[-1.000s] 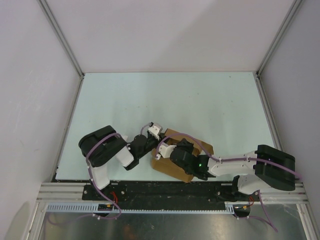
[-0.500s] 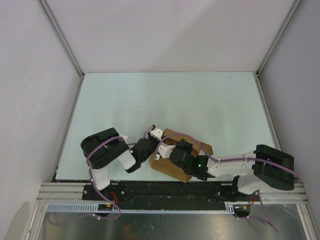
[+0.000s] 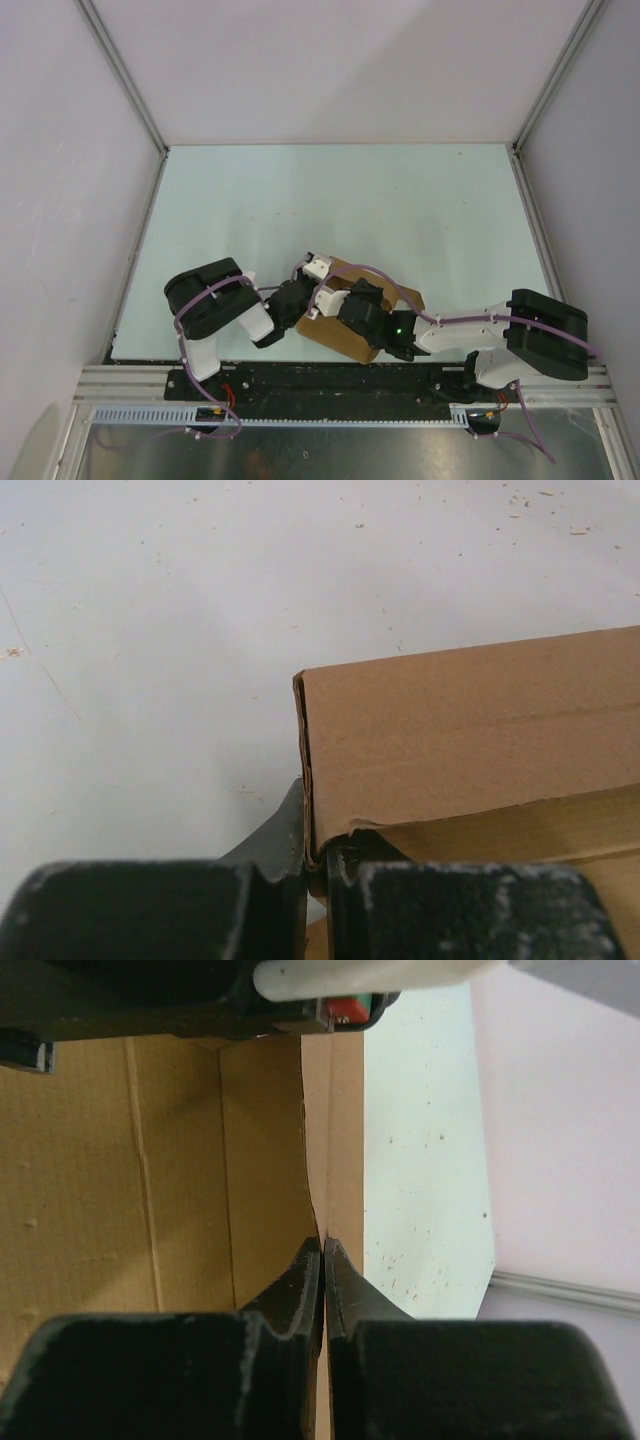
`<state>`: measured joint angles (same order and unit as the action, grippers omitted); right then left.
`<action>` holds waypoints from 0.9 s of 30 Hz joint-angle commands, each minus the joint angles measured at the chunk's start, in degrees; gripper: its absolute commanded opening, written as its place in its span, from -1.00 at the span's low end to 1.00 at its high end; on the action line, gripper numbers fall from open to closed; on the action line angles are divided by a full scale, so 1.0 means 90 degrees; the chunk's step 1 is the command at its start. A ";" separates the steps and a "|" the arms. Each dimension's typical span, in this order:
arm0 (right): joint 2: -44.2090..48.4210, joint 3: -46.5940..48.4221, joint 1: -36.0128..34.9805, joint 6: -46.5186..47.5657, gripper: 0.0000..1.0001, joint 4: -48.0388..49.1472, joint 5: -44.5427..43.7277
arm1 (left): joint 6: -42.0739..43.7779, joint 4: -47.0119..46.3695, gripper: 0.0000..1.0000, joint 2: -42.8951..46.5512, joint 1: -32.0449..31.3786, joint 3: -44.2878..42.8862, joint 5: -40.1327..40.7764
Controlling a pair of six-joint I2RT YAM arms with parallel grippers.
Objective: Fold the paper box
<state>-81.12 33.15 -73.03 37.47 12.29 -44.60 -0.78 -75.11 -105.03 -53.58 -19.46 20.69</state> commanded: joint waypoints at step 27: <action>0.0019 -0.0070 -0.0098 -0.0502 -0.70 -0.0389 0.0961 | 0.0125 -0.2328 0.00 0.0459 -0.0033 0.0219 0.0504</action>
<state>-80.73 33.23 -73.06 36.69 12.27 -42.57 0.03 -74.89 -104.25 -54.08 -18.96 24.29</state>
